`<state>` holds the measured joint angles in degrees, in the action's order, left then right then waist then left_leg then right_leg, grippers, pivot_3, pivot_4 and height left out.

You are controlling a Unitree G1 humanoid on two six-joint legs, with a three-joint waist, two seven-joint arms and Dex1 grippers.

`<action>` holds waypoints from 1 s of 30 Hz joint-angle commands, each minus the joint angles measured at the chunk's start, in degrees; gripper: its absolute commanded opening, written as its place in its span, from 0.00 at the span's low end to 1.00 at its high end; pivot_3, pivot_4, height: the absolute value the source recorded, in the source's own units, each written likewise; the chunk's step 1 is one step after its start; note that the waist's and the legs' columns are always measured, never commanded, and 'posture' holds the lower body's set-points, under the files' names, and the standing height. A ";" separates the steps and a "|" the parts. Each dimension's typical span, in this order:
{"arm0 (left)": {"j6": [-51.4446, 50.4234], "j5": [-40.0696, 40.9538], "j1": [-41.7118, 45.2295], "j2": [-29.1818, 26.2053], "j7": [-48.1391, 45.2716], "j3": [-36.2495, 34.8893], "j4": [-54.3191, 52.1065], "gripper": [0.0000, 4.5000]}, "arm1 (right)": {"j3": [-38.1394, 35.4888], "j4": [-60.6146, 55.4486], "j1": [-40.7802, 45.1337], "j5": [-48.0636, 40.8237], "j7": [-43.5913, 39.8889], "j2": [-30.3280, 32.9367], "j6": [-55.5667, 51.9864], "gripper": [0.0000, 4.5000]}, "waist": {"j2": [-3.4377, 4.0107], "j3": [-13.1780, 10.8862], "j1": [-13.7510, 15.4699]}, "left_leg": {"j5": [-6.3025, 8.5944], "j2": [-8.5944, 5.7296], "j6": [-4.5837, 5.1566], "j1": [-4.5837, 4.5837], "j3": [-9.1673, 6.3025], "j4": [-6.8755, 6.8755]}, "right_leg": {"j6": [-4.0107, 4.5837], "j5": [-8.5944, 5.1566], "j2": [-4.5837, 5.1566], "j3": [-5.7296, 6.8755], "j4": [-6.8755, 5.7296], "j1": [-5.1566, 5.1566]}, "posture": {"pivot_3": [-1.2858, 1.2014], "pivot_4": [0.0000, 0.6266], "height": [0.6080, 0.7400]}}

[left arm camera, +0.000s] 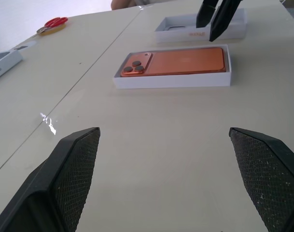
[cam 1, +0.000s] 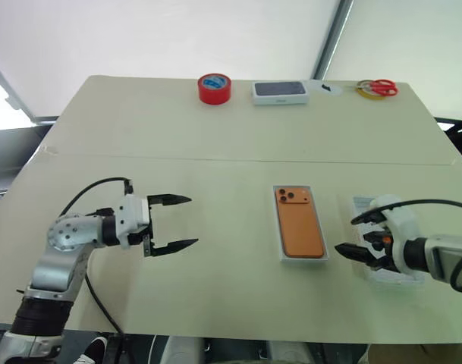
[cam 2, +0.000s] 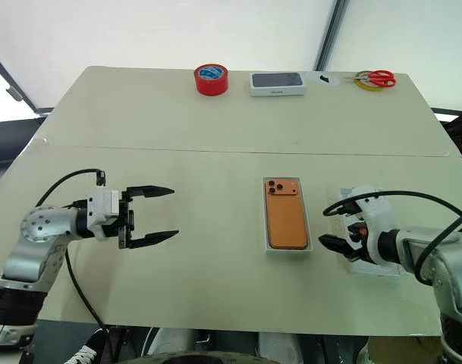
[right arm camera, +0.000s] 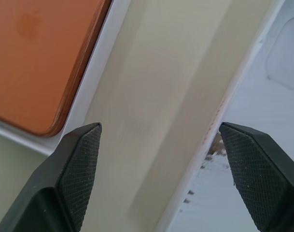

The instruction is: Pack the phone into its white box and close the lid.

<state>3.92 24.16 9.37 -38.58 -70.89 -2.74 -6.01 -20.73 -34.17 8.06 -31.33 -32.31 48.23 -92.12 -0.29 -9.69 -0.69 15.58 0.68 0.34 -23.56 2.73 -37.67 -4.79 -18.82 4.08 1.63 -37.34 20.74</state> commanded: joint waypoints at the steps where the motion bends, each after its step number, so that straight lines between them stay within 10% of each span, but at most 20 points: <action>1: 0.77 0.24 0.68 0.10 0.74 -0.39 -1.22 1.00 | 0.53 2.55 0.52 -2.80 4.03 1.00 -0.38 0.90 | 0.00 0.00 0.02 | 0.00 0.00 0.00 0.00 0.01 0.01 | 0.00 0.00 0.00 0.00 0.00 0.00 | 0.52 0.24 1.00; 9: -0.41 0.25 -1.58 0.42 2.57 0.67 -4.81 1.00 | 1.01 8.70 3.06 -13.70 12.73 0.28 -0.38 0.90 | -0.19 0.11 -0.29 | -0.01 0.00 0.01 0.01 0.02 0.00 | -0.01 0.01 -0.01 0.00 0.00 -0.04 | 0.52 0.24 1.00; 19: -1.77 -0.27 -3.00 0.06 5.57 1.26 -7.50 1.00 | 2.52 11.47 4.84 -21.13 26.61 -0.56 -0.38 0.01 | -0.25 0.15 -0.35 | 0.00 0.02 0.01 0.03 0.03 0.02 | -0.01 0.00 -0.03 0.00 0.00 -0.04 | 0.52 0.24 1.00; 30: -3.78 -0.20 -1.46 0.37 6.74 1.26 -6.20 0.95 | 0.84 15.81 7.20 -36.44 43.00 -2.05 -0.38 0.00 | -0.32 0.19 -0.45 | -0.01 0.02 0.02 0.03 0.03 0.01 | -0.01 0.01 -0.06 0.00 0.00 -0.06 | 0.52 0.24 1.00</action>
<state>0.49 23.23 7.04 -38.07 -64.53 -1.17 -11.77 -20.60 -19.30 14.48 -64.88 8.52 47.16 -92.12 -0.61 -9.50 -1.14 15.57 0.71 0.36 -23.53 2.77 -37.66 -4.81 -18.81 4.01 1.63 -37.34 20.69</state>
